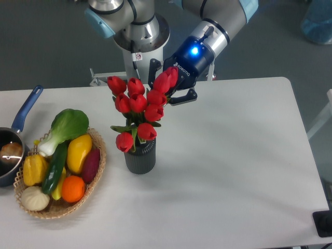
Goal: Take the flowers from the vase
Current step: 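Lift the gripped tulips straight up out of the black vase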
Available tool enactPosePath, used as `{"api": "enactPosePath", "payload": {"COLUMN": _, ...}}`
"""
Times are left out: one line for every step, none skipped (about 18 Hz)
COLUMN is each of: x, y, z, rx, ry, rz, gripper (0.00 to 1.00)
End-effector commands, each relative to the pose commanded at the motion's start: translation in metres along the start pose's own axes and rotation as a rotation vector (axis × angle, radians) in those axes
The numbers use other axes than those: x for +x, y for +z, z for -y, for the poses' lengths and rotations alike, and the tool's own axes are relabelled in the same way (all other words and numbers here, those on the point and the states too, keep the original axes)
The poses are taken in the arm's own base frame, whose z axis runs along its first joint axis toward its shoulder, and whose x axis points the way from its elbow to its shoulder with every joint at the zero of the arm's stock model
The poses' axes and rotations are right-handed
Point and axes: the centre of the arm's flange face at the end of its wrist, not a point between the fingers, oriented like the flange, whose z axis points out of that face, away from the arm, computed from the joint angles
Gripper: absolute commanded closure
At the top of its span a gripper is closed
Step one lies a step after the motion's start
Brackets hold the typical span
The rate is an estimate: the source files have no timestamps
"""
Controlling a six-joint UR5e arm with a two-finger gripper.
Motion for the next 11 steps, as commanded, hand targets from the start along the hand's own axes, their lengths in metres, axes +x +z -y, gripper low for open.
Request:
{"api": "enactPosePath", "payload": {"x": 0.005, "y": -0.001, "z": 0.002, "rx": 0.0, "ry": 0.001, "rz": 0.001, "gripper": 0.98}}
{"api": "enactPosePath", "payload": {"x": 0.007, "y": -0.002, "z": 0.003, "rx": 0.0, "ry": -0.008, "rz": 0.0, "gripper": 0.98}}
{"api": "enactPosePath", "payload": {"x": 0.012, "y": -0.004, "z": 0.007, "rx": 0.001, "ry": -0.01, "rz": 0.003, "gripper": 0.98}}
{"api": "enactPosePath", "payload": {"x": 0.015, "y": -0.006, "z": 0.01, "rx": 0.002, "ry": -0.018, "rz": 0.006, "gripper": 0.98}}
{"api": "enactPosePath", "payload": {"x": 0.02, "y": -0.007, "z": 0.014, "rx": 0.003, "ry": -0.029, "rz": 0.009, "gripper": 0.98}}
{"api": "enactPosePath", "payload": {"x": 0.026, "y": -0.01, "z": 0.02, "rx": 0.005, "ry": -0.038, "rz": 0.013, "gripper": 0.98}}
{"api": "enactPosePath", "payload": {"x": 0.032, "y": -0.012, "z": 0.025, "rx": 0.008, "ry": -0.051, "rz": 0.017, "gripper": 0.98}}
{"api": "enactPosePath", "payload": {"x": 0.036, "y": -0.014, "z": 0.029, "rx": 0.011, "ry": -0.062, "rz": 0.019, "gripper": 0.98}}
{"api": "enactPosePath", "payload": {"x": 0.038, "y": -0.014, "z": 0.031, "rx": 0.016, "ry": -0.07, "rz": 0.019, "gripper": 0.98}}
{"api": "enactPosePath", "payload": {"x": 0.039, "y": -0.015, "z": 0.034, "rx": 0.022, "ry": -0.072, "rz": 0.018, "gripper": 0.98}}
{"api": "enactPosePath", "payload": {"x": 0.039, "y": -0.016, "z": 0.036, "rx": 0.032, "ry": -0.076, "rz": 0.014, "gripper": 0.98}}
